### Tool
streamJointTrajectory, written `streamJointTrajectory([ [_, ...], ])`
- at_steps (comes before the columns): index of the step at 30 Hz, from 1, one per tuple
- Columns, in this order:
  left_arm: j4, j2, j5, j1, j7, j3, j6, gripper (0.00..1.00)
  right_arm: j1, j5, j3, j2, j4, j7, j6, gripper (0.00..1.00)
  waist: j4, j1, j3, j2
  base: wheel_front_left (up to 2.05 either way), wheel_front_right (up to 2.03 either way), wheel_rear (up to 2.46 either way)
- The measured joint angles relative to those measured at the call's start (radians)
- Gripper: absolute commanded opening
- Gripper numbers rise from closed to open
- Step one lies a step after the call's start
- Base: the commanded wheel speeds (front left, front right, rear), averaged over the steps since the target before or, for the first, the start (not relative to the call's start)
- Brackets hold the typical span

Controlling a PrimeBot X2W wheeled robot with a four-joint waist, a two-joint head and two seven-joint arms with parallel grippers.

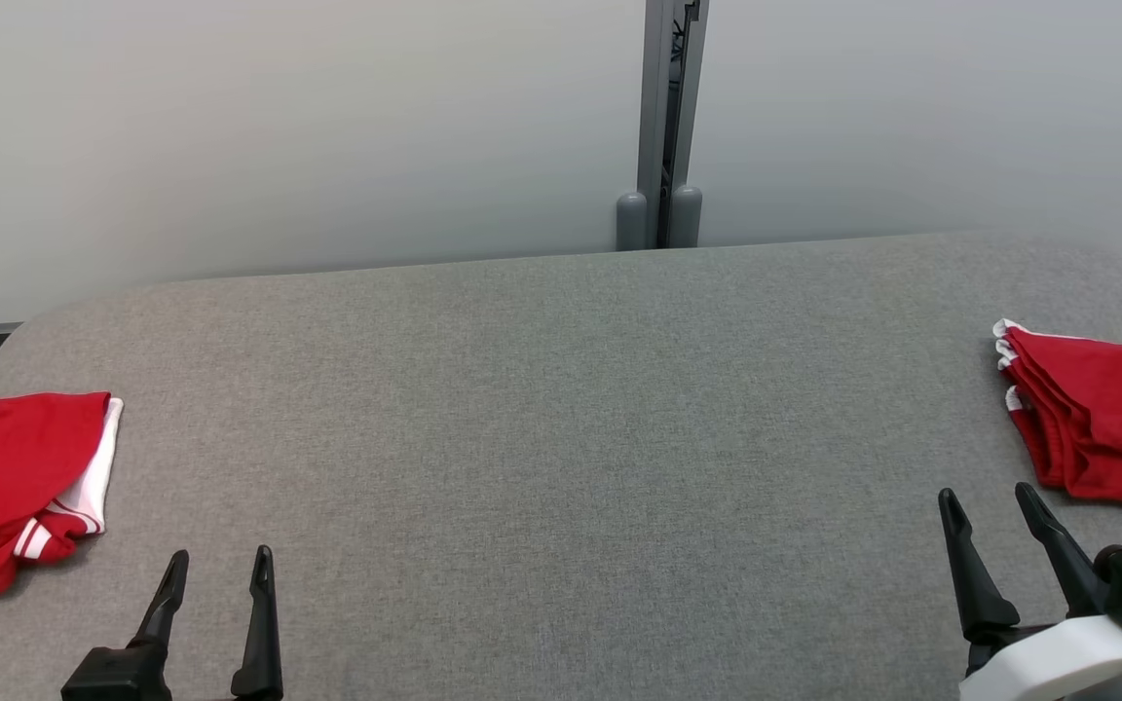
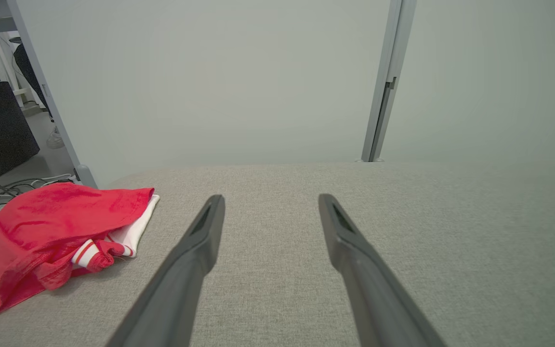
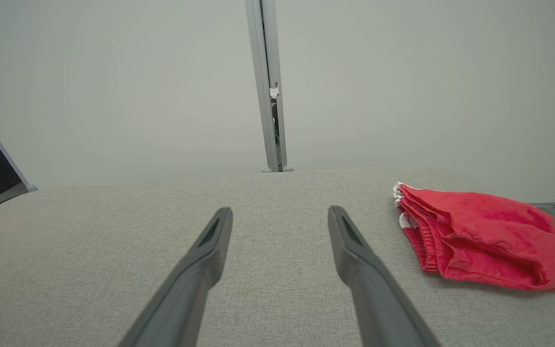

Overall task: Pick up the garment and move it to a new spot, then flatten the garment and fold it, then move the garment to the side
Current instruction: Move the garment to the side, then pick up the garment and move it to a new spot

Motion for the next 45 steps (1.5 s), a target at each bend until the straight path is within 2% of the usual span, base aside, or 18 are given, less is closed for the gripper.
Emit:
streamJointTrajectory([
  [30, 0.005, 0.014, -0.012, -0.007, 0.005, -0.02, 0.0, 1.0, 0.021, -0.025, -0.027, 0.016, -0.03, 0.016, 0.0, 1.0, 0.016, 0.0, 0.0, 0.0, 0.0, 0.0, 0.0],
  [36, 0.008, 0.016, -0.014, -0.04, 0.004, -0.023, -0.007, 1.0, 0.033, -0.039, -0.022, 0.021, -0.065, 0.027, 0.0, 1.0, 0.077, 0.0, 0.001, 0.0, 0.0, 0.0, 0.0],
  [45, 0.029, 0.024, -0.02, -0.074, -0.01, -0.011, -0.013, 1.0, 0.039, -0.062, 0.003, 0.026, -0.103, 0.04, 0.0, 1.0, 0.232, 0.0, 0.006, 0.0, 0.0, 0.0, 0.0],
])
